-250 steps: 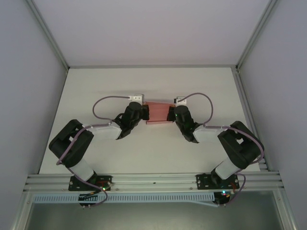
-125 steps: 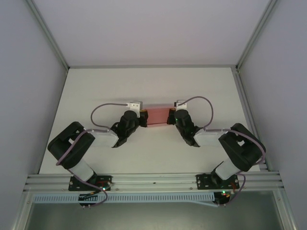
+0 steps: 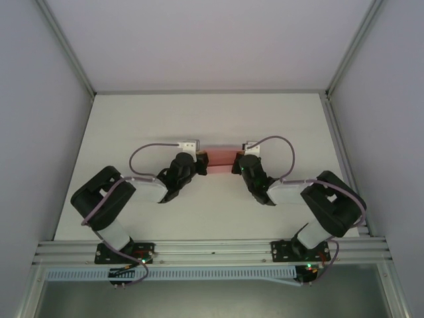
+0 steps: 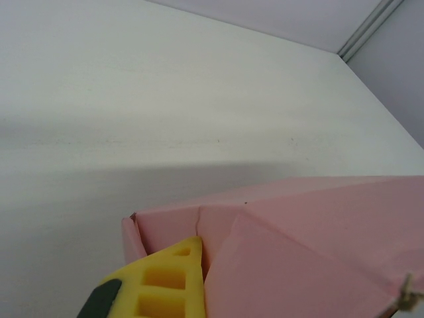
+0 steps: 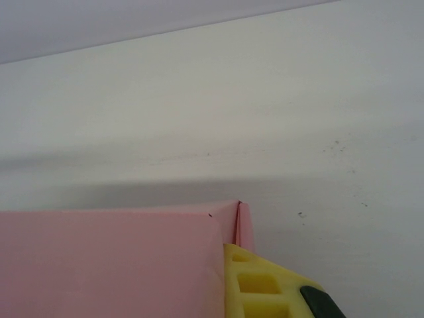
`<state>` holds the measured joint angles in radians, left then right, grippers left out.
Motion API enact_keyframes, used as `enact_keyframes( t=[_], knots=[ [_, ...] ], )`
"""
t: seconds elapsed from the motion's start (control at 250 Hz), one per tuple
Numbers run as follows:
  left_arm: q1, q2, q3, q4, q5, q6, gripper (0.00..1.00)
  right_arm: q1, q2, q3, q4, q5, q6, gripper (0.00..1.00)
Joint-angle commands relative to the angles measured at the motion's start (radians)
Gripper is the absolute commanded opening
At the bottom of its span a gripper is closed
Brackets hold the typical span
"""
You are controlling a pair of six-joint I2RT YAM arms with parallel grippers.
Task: Assemble paper box
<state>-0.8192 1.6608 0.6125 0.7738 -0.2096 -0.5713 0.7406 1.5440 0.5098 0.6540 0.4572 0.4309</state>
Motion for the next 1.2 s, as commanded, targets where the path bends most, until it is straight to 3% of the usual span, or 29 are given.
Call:
enact_keyframes(
  t=[0.0, 0.236, 0.303, 0.359, 0.403, 0.471, 0.591, 0.795, 0.91, 1.07, 1.198],
  knots=[
    [-0.054, -0.033, -0.015, -0.022, 0.062, -0.04, 0.02, 0.032, -0.001, -0.052, -0.094, -0.017, 0.033, 0.0],
    [-0.082, -0.175, -0.061, -0.186, 0.053, 0.034, 0.33, 0.033, -0.06, -0.104, -0.092, 0.038, -0.003, 0.0],
    [-0.094, -0.221, -0.053, -0.269, 0.035, 0.033, 0.37, 0.034, -0.074, -0.115, -0.088, 0.034, -0.013, 0.0],
    [-0.095, -0.26, -0.049, -0.333, 0.023, 0.015, 0.5, 0.036, -0.082, -0.119, -0.093, 0.035, -0.019, 0.0],
    [-0.095, -0.294, -0.045, -0.388, 0.02, 0.002, 0.68, 0.037, -0.086, -0.123, -0.096, 0.038, -0.02, 0.0],
    [-0.096, -0.345, -0.034, -0.478, 0.011, -0.006, 0.73, 0.041, -0.095, -0.125, -0.1, 0.036, -0.024, 0.0],
    [-0.095, -0.437, -0.013, -0.64, -0.024, -0.068, 0.99, 0.046, -0.102, -0.121, -0.108, 0.044, -0.03, 0.02],
    [-0.049, -0.574, 0.076, -0.913, -0.126, -0.271, 1.0, 0.067, -0.097, -0.116, -0.096, 0.076, -0.042, 0.03],
    [0.054, -0.528, 0.15, -0.988, 0.013, -0.323, 1.0, 0.087, -0.097, -0.105, -0.102, 0.098, -0.051, 0.06],
    [0.147, -0.397, 0.189, -0.896, 0.248, -0.32, 1.0, 0.106, -0.111, -0.092, -0.12, 0.108, -0.054, 0.18],
    [0.154, -0.324, 0.212, -0.851, 0.288, -0.312, 1.0, 0.118, -0.123, -0.085, -0.137, 0.117, -0.043, 0.22]
  ],
)
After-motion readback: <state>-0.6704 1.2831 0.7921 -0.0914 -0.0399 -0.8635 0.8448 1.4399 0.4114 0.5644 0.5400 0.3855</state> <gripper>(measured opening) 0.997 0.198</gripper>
